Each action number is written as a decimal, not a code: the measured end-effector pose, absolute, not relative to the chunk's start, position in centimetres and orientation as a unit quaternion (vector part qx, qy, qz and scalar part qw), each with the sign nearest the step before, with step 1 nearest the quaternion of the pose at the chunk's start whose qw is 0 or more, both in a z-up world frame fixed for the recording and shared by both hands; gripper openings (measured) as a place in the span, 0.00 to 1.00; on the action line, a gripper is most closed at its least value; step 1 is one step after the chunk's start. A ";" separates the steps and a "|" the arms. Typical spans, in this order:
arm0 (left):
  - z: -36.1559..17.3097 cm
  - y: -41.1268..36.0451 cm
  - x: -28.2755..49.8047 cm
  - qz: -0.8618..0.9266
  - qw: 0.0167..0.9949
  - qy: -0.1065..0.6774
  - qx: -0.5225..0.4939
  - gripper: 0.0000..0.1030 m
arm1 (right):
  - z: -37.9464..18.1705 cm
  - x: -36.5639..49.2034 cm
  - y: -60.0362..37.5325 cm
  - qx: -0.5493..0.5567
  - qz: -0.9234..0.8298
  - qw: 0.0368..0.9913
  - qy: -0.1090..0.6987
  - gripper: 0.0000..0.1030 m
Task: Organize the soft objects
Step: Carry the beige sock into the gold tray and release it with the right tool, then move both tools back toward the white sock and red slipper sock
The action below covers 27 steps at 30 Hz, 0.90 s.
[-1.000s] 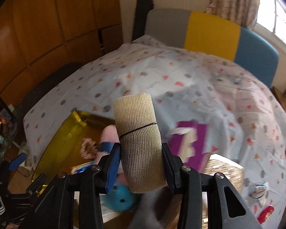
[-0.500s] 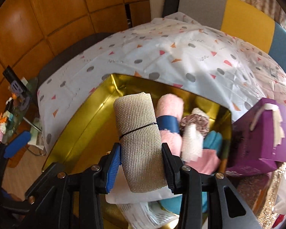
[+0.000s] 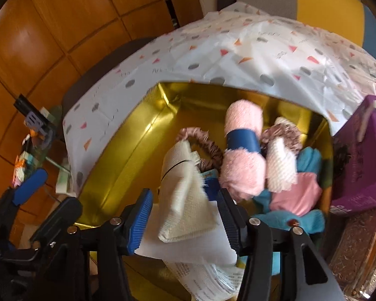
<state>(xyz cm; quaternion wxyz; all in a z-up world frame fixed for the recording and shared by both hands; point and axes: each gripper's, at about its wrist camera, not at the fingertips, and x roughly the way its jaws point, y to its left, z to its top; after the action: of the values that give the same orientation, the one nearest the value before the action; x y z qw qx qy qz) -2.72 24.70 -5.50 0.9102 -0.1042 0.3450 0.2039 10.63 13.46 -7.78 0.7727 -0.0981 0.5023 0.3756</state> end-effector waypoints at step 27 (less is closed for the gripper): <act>-2.6 19.1 -2.4 0.149 0.932 0.327 -0.052 0.85 | 0.6 9.8 -2.3 -0.055 0.245 0.892 0.375 0.53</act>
<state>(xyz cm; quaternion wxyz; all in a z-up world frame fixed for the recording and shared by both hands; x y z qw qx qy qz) -2.43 19.06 -2.59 0.9317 -0.0519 0.3271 0.1490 9.82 -2.33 0.55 0.8921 -0.0547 0.3755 0.2452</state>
